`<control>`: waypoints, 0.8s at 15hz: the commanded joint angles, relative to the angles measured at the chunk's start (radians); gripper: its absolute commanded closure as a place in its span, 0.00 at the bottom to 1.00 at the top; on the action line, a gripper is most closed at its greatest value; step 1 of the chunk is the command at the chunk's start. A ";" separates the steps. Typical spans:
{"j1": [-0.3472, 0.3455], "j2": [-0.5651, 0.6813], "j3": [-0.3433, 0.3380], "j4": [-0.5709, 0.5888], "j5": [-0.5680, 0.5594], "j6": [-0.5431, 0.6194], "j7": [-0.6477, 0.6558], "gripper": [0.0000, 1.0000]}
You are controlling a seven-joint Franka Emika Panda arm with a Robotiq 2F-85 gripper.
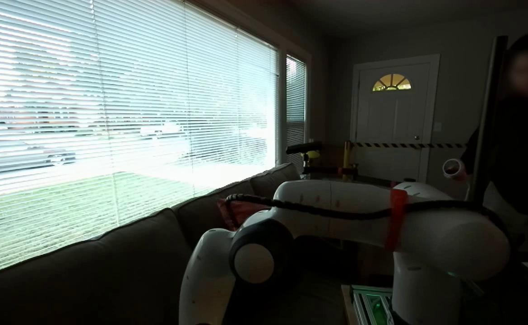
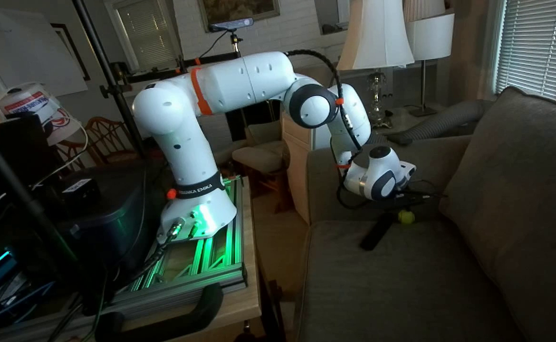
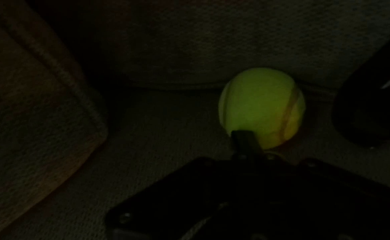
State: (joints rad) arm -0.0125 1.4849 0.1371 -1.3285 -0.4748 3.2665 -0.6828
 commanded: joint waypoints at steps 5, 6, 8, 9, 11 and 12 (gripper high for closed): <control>-0.344 -0.064 0.431 -0.253 -0.022 -0.175 -0.230 1.00; -0.392 -0.084 0.464 -0.294 -0.007 -0.213 -0.259 1.00; -0.386 -0.135 0.412 -0.311 0.032 -0.244 -0.268 1.00; -0.381 -0.167 0.393 -0.327 0.038 -0.253 -0.275 1.00; -0.344 -0.235 0.343 -0.357 0.036 -0.242 -0.270 1.00; -0.328 -0.254 0.323 -0.366 0.037 -0.239 -0.267 1.00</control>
State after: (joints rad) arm -0.3954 1.3405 0.5268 -1.6210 -0.4757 3.0421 -0.9475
